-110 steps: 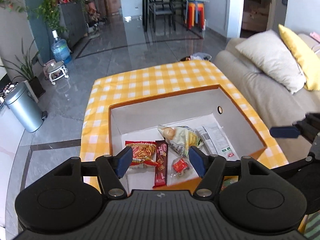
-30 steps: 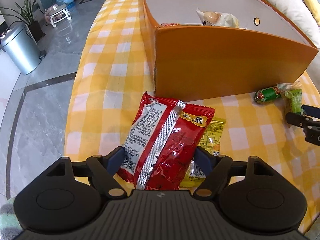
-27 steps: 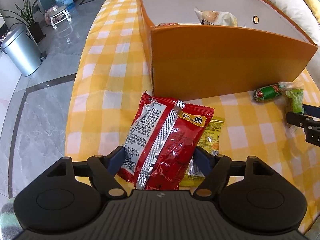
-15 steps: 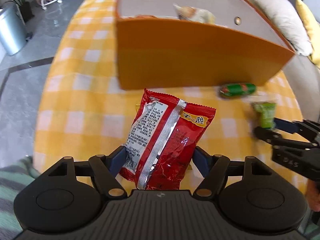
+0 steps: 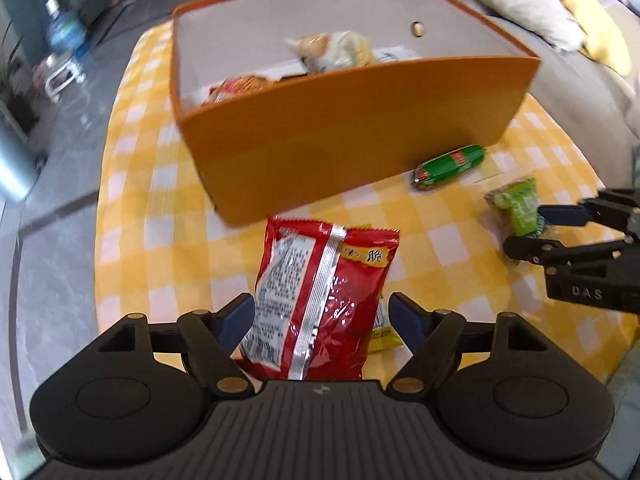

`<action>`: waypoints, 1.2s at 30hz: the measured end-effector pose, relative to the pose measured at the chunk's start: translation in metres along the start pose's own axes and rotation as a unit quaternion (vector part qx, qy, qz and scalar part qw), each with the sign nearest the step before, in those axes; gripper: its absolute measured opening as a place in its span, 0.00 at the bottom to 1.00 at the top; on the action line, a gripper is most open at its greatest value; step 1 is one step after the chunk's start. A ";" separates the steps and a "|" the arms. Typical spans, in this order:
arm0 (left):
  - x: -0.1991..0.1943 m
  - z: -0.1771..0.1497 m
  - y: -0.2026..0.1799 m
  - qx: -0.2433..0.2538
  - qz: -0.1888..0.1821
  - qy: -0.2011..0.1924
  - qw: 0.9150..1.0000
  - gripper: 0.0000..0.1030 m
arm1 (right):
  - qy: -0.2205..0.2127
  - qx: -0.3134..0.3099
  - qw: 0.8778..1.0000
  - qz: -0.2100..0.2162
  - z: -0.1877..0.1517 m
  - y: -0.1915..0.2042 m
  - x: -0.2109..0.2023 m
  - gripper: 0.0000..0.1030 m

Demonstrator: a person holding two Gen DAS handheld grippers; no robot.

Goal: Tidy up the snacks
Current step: 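Grasp the red chip bag with the left gripper while the right grasps the green nut bag, then lift both bags with both grippers and carry them over the box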

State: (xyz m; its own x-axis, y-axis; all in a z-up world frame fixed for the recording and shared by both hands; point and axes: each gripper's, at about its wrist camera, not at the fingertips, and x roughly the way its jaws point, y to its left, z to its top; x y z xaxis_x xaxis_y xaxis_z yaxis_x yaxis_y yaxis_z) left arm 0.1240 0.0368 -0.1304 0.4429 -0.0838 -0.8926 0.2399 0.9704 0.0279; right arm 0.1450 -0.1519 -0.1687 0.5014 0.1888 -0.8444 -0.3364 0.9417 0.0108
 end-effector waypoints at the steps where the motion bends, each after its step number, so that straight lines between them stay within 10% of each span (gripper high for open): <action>1: 0.001 0.001 0.000 0.009 0.003 0.001 1.000 0.88 | 0.000 0.002 1.000 0.001 0.000 0.000 0.000 0.48; 22: 0.022 -0.009 0.010 -0.033 0.001 0.009 0.999 0.78 | 0.000 -0.022 1.000 -0.004 0.000 0.005 0.006 0.48; 36: -0.013 -0.010 0.029 -0.187 -0.039 0.006 0.982 0.78 | -0.006 0.009 1.000 0.023 0.002 -0.001 -0.019 0.45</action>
State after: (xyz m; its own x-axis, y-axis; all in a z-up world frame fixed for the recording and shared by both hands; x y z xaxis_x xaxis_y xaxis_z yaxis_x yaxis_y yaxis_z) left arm 0.1162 0.0683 -0.1224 0.4246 -0.1612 -0.8909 -0.0621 0.9765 -0.2063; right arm 0.1379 -0.1561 -0.1516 0.4952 0.2361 -0.8361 -0.3453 0.9366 0.0600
